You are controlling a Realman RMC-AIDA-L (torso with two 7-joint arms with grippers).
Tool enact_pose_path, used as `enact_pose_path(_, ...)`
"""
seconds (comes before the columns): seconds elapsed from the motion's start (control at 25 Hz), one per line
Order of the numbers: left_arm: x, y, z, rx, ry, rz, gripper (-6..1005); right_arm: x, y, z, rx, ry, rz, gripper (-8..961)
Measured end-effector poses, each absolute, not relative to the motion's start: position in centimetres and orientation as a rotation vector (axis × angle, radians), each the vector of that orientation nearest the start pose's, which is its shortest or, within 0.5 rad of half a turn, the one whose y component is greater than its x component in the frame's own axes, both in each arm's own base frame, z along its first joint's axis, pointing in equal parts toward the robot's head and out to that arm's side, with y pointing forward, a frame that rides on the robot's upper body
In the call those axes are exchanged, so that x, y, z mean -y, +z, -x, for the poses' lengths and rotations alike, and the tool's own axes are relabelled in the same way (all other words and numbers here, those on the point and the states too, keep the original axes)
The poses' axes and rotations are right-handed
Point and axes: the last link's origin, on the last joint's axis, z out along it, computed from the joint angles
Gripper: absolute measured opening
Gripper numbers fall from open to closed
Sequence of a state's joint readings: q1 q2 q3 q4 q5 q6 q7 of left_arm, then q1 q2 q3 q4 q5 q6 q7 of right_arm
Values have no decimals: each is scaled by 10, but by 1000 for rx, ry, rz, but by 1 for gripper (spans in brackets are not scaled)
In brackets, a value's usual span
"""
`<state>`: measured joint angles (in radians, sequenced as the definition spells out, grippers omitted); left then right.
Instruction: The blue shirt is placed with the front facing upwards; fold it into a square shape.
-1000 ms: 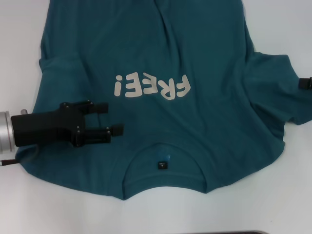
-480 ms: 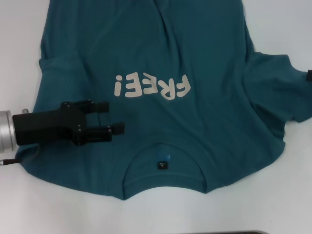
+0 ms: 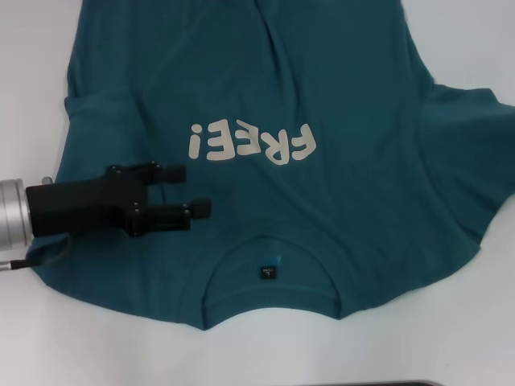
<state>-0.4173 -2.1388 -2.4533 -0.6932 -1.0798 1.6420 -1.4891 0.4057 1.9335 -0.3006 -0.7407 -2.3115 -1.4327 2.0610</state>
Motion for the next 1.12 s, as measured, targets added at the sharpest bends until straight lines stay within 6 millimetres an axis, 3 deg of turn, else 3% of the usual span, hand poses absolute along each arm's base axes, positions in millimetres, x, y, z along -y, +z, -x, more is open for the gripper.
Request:
enact_pose_path(0.56,-283,-24,276,914,-750,2773,873,-308,120,-383,-1562,542,1942,5)
enact_pose_path(0.84,-285,-25,273,907,-752,2781,873,-318,122,-359,-1479,641,2034,5)
enact_pose_path(1.12,-286,-26,273,905,-750,2781,874,-335,112,-335,-1430,652,2136,4)
